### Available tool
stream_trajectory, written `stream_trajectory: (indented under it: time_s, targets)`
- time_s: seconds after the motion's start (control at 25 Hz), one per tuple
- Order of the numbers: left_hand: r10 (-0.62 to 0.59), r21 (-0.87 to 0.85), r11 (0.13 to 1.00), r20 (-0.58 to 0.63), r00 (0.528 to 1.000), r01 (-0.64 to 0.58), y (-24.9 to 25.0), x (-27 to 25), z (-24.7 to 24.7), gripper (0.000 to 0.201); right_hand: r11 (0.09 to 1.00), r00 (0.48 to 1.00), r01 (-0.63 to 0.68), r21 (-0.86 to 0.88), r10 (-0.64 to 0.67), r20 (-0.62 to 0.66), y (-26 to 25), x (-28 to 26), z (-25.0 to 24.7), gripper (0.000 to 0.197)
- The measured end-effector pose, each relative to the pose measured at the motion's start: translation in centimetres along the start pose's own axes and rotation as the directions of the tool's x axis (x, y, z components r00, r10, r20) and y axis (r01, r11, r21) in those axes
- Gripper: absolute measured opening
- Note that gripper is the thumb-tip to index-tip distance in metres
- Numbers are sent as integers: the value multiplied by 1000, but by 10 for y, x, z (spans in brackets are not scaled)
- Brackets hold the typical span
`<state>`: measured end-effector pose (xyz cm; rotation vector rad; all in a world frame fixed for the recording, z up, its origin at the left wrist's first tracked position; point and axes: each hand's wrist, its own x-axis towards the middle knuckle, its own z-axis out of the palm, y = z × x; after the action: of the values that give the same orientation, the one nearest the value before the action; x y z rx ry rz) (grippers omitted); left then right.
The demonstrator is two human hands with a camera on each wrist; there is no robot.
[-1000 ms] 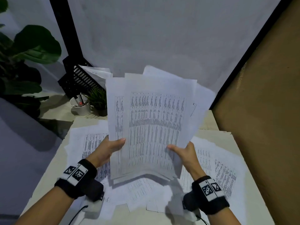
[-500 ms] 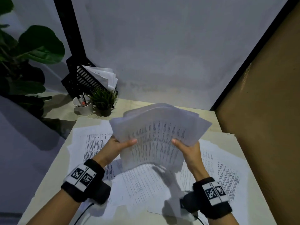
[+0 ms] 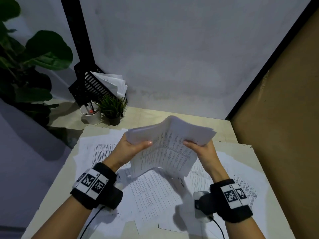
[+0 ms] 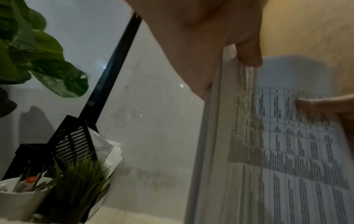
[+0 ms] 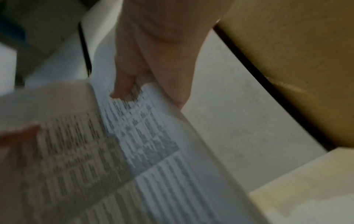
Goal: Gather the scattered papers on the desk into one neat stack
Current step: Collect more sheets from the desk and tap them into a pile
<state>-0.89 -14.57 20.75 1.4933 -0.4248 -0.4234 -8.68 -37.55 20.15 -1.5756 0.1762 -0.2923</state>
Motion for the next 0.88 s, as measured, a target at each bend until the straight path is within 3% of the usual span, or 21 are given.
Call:
stream_trajectory:
  time_s: [0.08, 0.12, 0.2, 0.32, 0.44, 0.56, 0.6, 0.72, 0.8, 0.88]
  targets:
    - [74, -4, 997, -34, 997, -75, 5, -3, -7, 58, 996, 998, 54, 76, -57, 34, -8, -1, -3, 38]
    - [113, -10, 994, 3, 994, -113, 8, -5, -10, 45, 994, 996, 63, 95, -69, 63, -10, -1, -6, 41]
    - [125, 13, 992, 63, 990, -126, 4, -9, -15, 39, 998, 994, 10, 66, -17, 110, -6, -4, -5, 44]
    - [65, 37, 997, 79, 995, -69, -13, -10, -20, 42, 995, 989, -97, -11, 98, 113, 11, -4, -5, 42]
    - [-13, -14, 1000, 48, 999, 13, -21, -9, -23, 54, 986, 983, -156, -56, 160, 91, 17, 1, -9, 27]
    - [-93, 29, 995, -51, 994, 95, -18, -5, -15, 78, 981, 984, -137, -135, 150, 93, 5, 3, 6, 24]
    - [-93, 39, 995, -86, 992, 97, -13, -3, -13, 77, 986, 991, -105, -127, 114, 63, -2, 3, 12, 21]
    - [54, 7, 999, -172, 984, -54, 8, -3, -10, 27, 1000, 1000, -11, -18, 10, -30, -18, -1, 15, 17]
    - [83, 11, 997, -147, 986, -83, 7, -7, -12, 23, 999, 1000, -22, 32, 23, -14, -13, -5, 14, 23]
    - [-37, 4, 999, -167, 985, 38, -17, -9, -11, 29, 990, 991, -134, -44, 135, 19, 3, -11, 24, 24]
